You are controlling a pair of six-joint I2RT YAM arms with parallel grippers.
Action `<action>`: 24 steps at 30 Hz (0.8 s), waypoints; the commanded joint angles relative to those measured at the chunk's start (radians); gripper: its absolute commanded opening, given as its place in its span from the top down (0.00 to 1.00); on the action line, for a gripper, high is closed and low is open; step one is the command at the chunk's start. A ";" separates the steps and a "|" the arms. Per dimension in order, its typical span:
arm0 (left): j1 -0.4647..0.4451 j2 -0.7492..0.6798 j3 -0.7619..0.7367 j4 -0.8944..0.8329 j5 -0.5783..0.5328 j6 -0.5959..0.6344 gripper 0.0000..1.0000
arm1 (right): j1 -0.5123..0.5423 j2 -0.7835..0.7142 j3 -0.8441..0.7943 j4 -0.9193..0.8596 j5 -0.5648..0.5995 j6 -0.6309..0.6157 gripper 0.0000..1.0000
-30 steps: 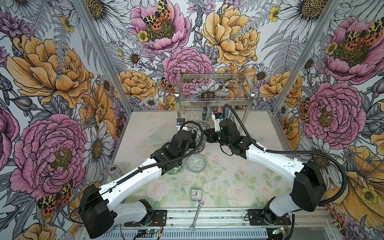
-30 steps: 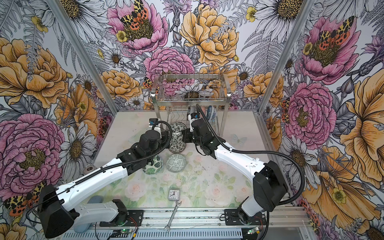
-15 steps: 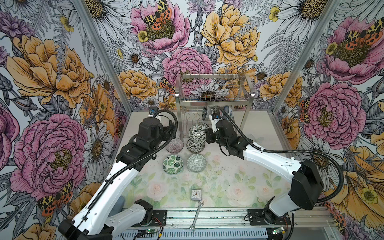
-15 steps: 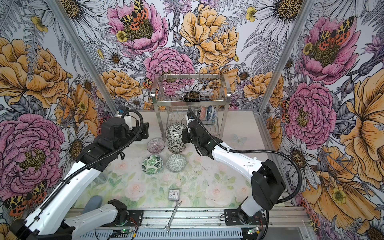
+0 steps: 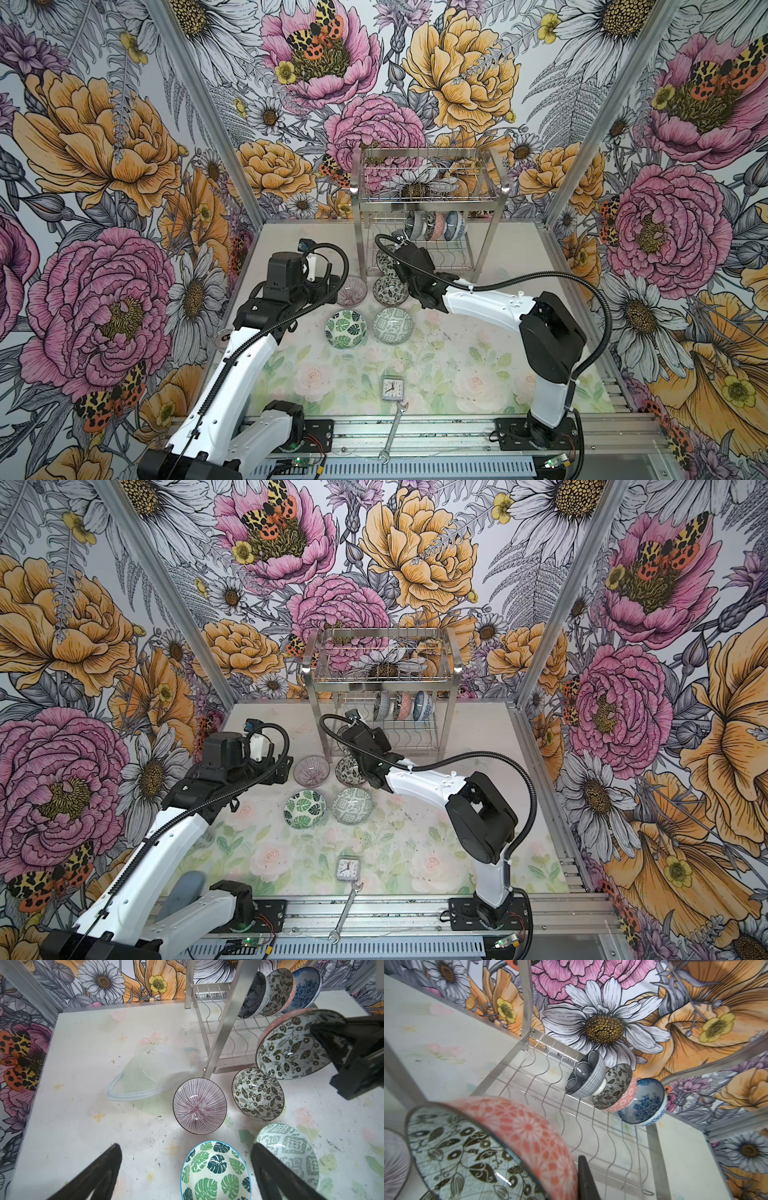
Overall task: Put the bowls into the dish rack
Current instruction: 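Carry the pink bowl into the rack with right gripper while left gripper draws back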
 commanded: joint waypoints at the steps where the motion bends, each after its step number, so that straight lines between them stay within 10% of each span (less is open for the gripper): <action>1: 0.022 -0.047 -0.008 0.084 0.064 0.005 0.01 | -0.001 0.061 0.103 0.122 0.195 -0.113 1.00; 24: 0.024 -0.120 -0.026 0.092 0.017 -0.006 0.01 | -0.067 0.586 0.655 0.271 0.311 -0.365 1.00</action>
